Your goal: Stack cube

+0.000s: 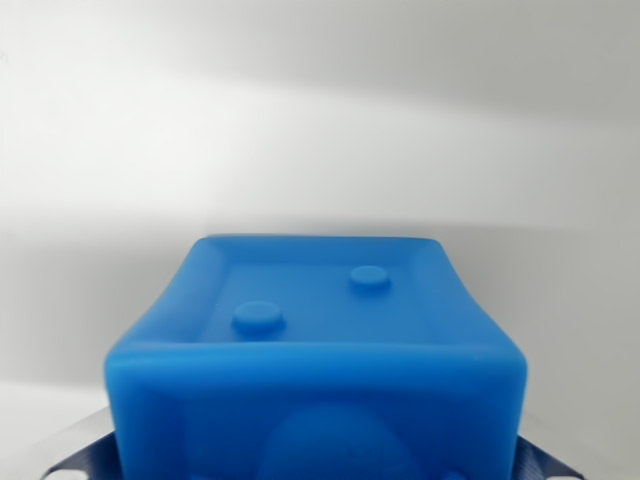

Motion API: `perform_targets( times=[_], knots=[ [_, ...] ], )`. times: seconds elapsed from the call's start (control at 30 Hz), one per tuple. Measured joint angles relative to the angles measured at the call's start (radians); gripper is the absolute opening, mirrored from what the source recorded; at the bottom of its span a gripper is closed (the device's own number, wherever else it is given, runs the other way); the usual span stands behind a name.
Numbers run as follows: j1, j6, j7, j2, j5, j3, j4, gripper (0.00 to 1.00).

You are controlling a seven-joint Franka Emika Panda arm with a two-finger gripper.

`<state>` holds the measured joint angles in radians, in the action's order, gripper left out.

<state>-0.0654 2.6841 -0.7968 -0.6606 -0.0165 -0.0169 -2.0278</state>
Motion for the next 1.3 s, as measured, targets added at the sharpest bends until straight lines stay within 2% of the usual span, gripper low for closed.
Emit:
perform_targets(
  times=[0.6,1.3],
  knots=[
    [0.0,-0.01,0.0,0.017,0.0,0.0,-0.005,0.0],
    [0.0,-0.089,0.0,0.128,0.0,0.0,-0.033,0.0]
  ],
)
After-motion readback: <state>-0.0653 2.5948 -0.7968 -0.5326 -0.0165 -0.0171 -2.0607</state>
